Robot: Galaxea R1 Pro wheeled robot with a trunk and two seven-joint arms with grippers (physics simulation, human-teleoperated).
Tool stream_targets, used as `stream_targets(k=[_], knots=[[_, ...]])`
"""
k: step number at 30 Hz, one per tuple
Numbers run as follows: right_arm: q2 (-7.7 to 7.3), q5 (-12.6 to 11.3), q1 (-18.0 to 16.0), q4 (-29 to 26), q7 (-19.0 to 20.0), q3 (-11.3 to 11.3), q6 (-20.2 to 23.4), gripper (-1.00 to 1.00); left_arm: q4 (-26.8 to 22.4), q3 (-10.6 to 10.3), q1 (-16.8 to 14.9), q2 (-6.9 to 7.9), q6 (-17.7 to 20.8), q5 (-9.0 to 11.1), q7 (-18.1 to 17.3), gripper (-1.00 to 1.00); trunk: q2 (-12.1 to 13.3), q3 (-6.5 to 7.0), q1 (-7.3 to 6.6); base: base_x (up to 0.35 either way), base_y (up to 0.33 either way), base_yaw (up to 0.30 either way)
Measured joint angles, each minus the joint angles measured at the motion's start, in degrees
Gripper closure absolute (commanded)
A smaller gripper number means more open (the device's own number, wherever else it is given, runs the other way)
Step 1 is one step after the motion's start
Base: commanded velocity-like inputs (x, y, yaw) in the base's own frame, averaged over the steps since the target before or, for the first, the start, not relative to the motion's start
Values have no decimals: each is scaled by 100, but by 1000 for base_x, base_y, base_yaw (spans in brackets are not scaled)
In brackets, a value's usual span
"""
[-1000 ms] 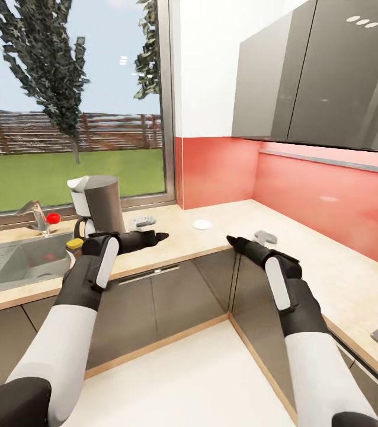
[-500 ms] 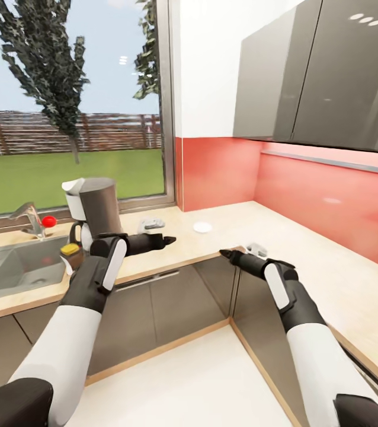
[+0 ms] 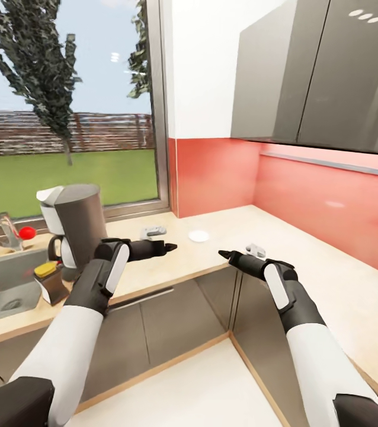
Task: Set up a coffee station on the kitchen countertop: keep the coffee maker on the countertop, move the bottle of coffee from the kitchen shelf to the counter next to the coffee maker, place a paper coffee filter on top of the coffee maker, put the saucer next to the coffee maker with the coffee cup on the saucer, and place the electric kettle next to the coffee maker.
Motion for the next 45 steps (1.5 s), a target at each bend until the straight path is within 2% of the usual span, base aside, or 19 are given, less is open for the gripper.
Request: stream_targets(k=[35,45], knots=[[0,26,-1,20,0,0,5,-100,30,12,19,-9,0,12,-10,-100,0,0,0,336,0,-17],[-3,26,-1,19,0,0,8,-100,30,14,51,-9,-5,13,-10,-100,1,0,3,56,0,0]])
